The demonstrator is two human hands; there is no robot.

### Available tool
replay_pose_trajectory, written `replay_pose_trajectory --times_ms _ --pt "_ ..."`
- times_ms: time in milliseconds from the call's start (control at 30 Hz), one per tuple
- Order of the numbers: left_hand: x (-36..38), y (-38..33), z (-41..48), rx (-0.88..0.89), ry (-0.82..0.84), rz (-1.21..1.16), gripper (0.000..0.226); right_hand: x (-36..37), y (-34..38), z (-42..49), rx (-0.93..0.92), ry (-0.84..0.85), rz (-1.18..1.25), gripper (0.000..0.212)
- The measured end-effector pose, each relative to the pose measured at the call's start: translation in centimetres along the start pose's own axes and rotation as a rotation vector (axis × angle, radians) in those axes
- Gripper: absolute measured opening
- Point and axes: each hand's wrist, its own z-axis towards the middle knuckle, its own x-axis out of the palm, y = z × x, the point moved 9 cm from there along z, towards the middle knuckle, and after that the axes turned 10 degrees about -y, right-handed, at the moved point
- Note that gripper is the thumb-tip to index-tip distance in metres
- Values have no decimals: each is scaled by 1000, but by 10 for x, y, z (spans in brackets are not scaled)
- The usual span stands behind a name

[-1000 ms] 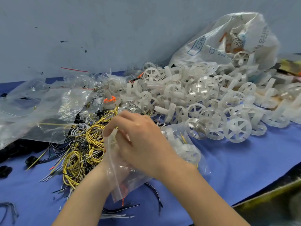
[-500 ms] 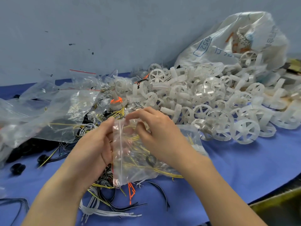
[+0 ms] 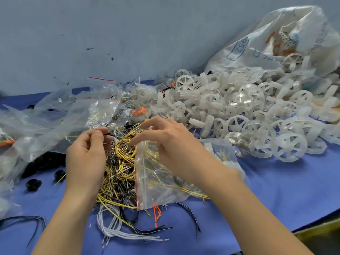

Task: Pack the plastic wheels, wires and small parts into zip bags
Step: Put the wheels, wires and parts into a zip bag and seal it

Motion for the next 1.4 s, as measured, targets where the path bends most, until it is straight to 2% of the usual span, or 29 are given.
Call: replay_pose_trajectory --times_ms 267,400,533,700,833,933,1100,1200,1267,1400 --pt "2 11 5 -58 3 7 23 6 6 0 -32 19 -20 51" --pt "5 8 10 -24 14 17 24 9 6 0 -42 40 -47 39" --pt "34 -5 25 33 109 46 22 8 -1 5 -14 44 -9 39" --pt "109 -4 69 78 276 218 21 5 -14 15 23 33 119 51" --pt "160 3 114 105 338 388 21 6 -25 21 52 39 273 58" --pt "197 -2 134 166 399 472 27 2 -36 28 89 19 390 56" --pt "250 -4 140 399 501 808 38 -15 -65 38 181 -98 498 52" --pt "274 11 133 378 622 915 32 -24 -82 37 223 -150 533 49" --pt "277 15 130 330 605 915 30 -29 -91 35 237 -185 539 48" --pt "261 -8 137 256 371 626 38 -37 -103 33 250 -245 508 49"
